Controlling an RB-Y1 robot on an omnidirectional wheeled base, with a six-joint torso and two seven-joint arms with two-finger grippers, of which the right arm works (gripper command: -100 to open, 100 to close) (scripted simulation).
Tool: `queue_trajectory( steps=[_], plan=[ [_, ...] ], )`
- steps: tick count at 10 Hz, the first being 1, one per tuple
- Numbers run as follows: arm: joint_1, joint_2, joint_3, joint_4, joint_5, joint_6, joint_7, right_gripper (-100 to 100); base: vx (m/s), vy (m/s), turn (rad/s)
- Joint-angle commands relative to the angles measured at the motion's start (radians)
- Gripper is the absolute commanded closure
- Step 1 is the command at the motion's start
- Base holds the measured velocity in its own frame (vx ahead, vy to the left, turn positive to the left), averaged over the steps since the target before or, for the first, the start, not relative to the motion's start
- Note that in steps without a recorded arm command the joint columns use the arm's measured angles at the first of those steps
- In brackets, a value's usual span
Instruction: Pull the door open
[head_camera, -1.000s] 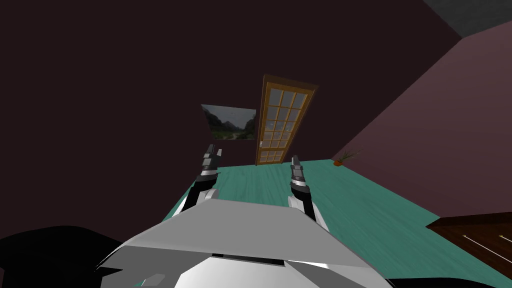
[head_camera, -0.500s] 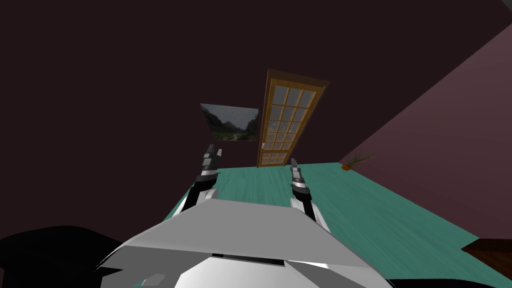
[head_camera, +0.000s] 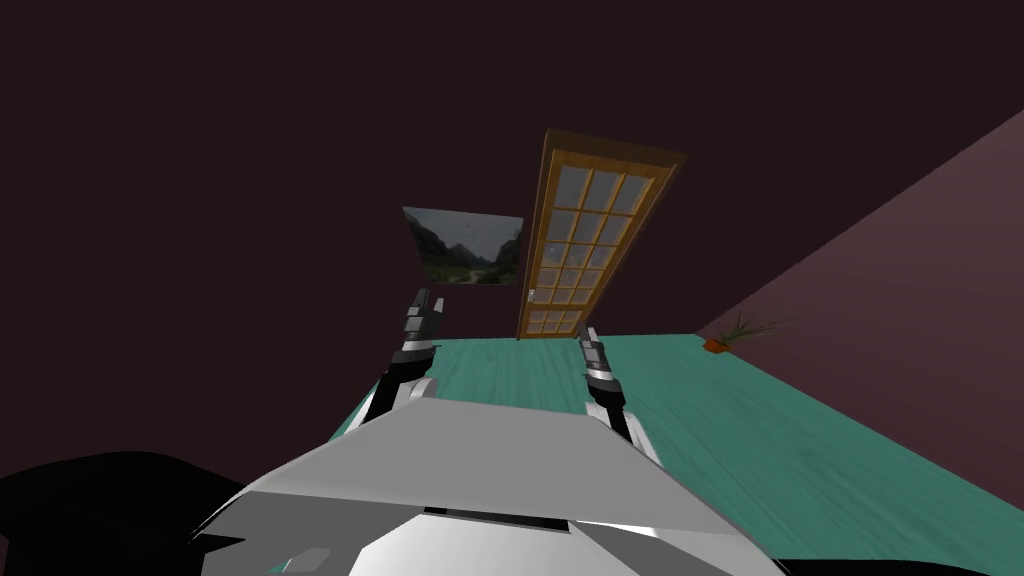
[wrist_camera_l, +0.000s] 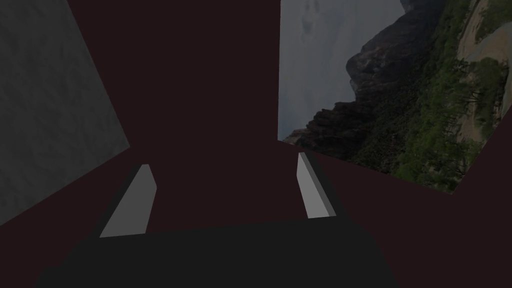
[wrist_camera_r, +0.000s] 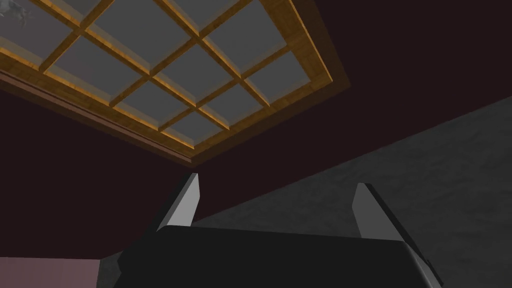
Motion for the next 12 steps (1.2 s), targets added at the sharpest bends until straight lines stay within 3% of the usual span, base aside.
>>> queue_trajectory(
  steps=[1,12],
  plan=[
    [-0.005,-0.003,-0.021,0.031,0.023,-0.009,0.026,-100,0.155,0.016,0.066],
    [-0.049,0.003,-0.167,0.3,0.187,-0.108,0.205,-100,0.134,0.009,0.067]
  ],
)
